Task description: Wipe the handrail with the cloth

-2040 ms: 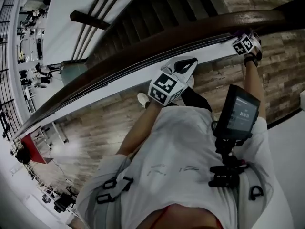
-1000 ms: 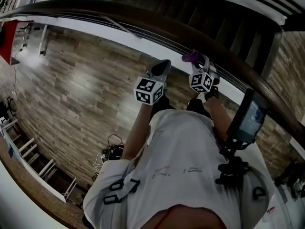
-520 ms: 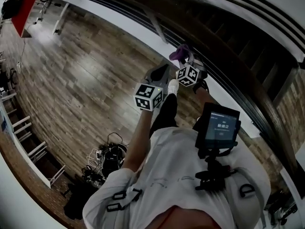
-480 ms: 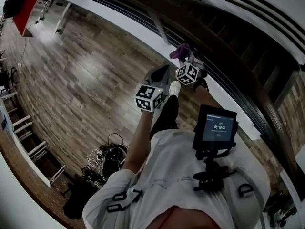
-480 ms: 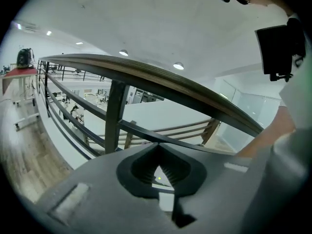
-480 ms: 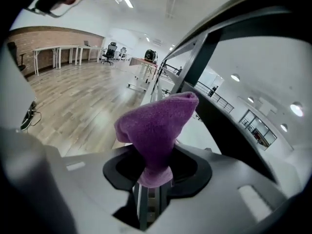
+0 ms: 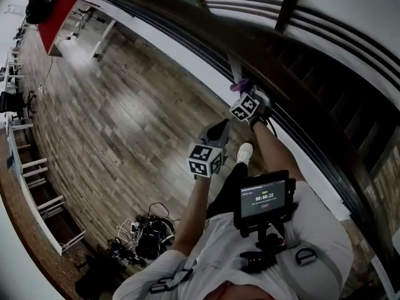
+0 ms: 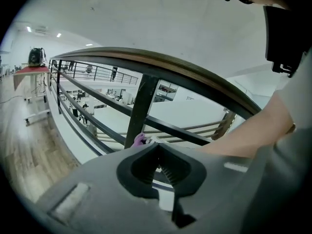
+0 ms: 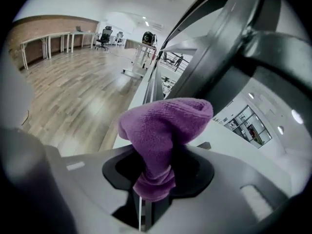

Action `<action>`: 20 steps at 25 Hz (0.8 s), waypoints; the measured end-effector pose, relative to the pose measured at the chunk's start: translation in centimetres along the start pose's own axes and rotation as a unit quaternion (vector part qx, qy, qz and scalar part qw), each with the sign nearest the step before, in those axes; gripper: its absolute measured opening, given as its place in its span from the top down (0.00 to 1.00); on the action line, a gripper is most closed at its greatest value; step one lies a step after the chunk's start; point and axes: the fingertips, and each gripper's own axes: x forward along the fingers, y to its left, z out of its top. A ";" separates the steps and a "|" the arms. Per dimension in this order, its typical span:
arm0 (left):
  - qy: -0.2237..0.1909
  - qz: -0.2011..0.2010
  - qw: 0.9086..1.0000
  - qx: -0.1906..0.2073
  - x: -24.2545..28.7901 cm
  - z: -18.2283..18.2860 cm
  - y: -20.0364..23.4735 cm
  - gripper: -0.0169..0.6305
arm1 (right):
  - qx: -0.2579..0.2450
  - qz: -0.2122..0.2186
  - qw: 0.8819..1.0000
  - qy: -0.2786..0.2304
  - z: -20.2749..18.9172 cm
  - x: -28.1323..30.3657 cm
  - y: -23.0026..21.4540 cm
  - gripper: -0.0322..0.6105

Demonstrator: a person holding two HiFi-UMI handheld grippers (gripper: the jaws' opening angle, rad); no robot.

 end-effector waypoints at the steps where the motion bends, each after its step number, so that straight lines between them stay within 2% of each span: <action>1: 0.003 0.001 1.000 -0.002 -0.1 -0.4 0.0 0.97 | -0.004 -0.004 1.000 0.006 -0.3 0.5 -0.1 0.74; 4: 0.010 0.003 1.000 -0.009 -0.4 -1.5 -0.1 0.97 | -0.011 -0.020 1.000 0.002 -0.9 0.7 -0.6 0.73; 9: 0.020 -0.006 1.000 -0.011 0.1 -2.3 -1.3 0.97 | 0.007 -0.006 1.000 0.009 -3.1 -0.5 -0.9 0.73; 16: 0.030 -0.036 0.999 0.008 1.3 -2.8 -5.8 0.97 | 0.003 0.010 0.999 0.033 -9.8 -3.6 0.0 0.70; 20: 0.044 -0.059 0.997 0.016 2.1 -4.2 -8.9 0.97 | 0.011 0.004 0.999 0.041 -12.9 -5.2 0.4 0.69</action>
